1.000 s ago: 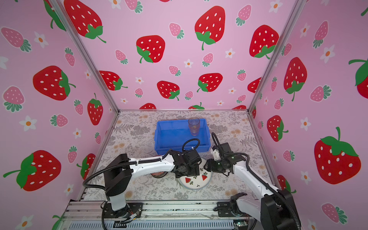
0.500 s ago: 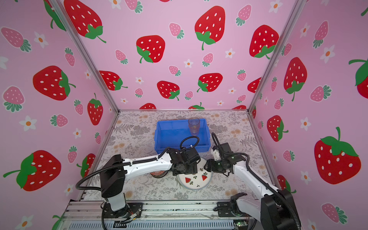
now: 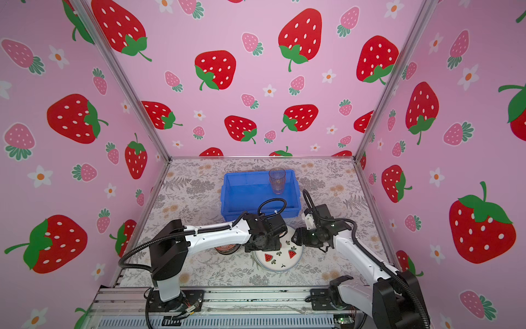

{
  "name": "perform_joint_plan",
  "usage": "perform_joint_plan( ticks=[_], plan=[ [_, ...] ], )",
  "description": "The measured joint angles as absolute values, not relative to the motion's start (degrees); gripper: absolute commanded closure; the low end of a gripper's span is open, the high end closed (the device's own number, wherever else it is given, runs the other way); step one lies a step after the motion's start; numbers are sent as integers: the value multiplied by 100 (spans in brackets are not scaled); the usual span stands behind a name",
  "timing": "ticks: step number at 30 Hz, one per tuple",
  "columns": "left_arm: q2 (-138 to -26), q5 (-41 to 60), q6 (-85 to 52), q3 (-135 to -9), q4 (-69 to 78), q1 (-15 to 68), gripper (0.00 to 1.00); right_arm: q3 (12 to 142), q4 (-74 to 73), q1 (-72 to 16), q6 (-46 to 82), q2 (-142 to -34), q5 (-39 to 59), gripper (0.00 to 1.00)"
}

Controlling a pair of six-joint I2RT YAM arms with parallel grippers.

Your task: Place the mixed dishes into the plastic bin

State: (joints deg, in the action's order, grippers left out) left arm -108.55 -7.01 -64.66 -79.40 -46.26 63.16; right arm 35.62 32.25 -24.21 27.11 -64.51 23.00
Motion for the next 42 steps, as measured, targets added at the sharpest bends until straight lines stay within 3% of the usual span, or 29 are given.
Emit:
perform_joint_plan(
  ticks=[42],
  plan=[
    [-11170,-239,-6429,-8108,-4263,6300,5,3242,3124,-2418,2805,-6351,2414,39]
  ],
)
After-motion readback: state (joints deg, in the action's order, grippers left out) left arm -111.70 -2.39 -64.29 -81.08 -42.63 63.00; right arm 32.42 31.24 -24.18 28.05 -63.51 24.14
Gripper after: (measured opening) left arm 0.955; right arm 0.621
